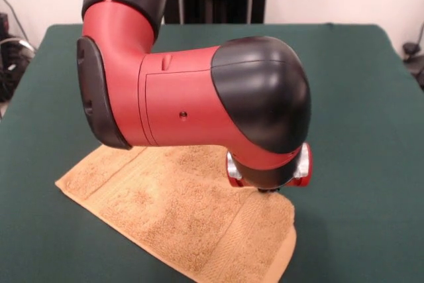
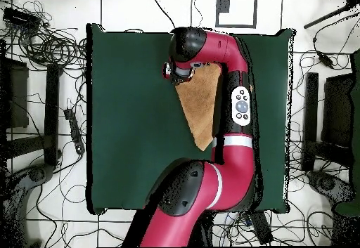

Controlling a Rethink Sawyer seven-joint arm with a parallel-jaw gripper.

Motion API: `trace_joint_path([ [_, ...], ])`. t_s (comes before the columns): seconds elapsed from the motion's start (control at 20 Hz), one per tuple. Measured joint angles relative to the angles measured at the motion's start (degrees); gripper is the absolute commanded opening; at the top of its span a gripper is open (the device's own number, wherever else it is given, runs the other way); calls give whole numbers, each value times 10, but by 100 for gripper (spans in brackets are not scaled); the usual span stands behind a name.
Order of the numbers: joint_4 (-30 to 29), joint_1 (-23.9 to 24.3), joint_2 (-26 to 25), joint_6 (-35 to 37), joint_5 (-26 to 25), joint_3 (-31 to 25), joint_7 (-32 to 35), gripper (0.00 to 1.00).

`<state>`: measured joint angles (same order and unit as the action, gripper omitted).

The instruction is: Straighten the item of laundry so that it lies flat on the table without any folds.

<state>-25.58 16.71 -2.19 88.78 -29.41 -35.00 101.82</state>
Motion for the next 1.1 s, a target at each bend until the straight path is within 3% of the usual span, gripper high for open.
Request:
trace_joint_path([
  [0.05, 0, 0, 0, 0, 0, 0, 0, 0],
  [0.1, 0, -1, 0, -1, 2, 1, 0, 100],
  [1.1, 0, -8, 1, -8, 14, 9, 0, 100],
])
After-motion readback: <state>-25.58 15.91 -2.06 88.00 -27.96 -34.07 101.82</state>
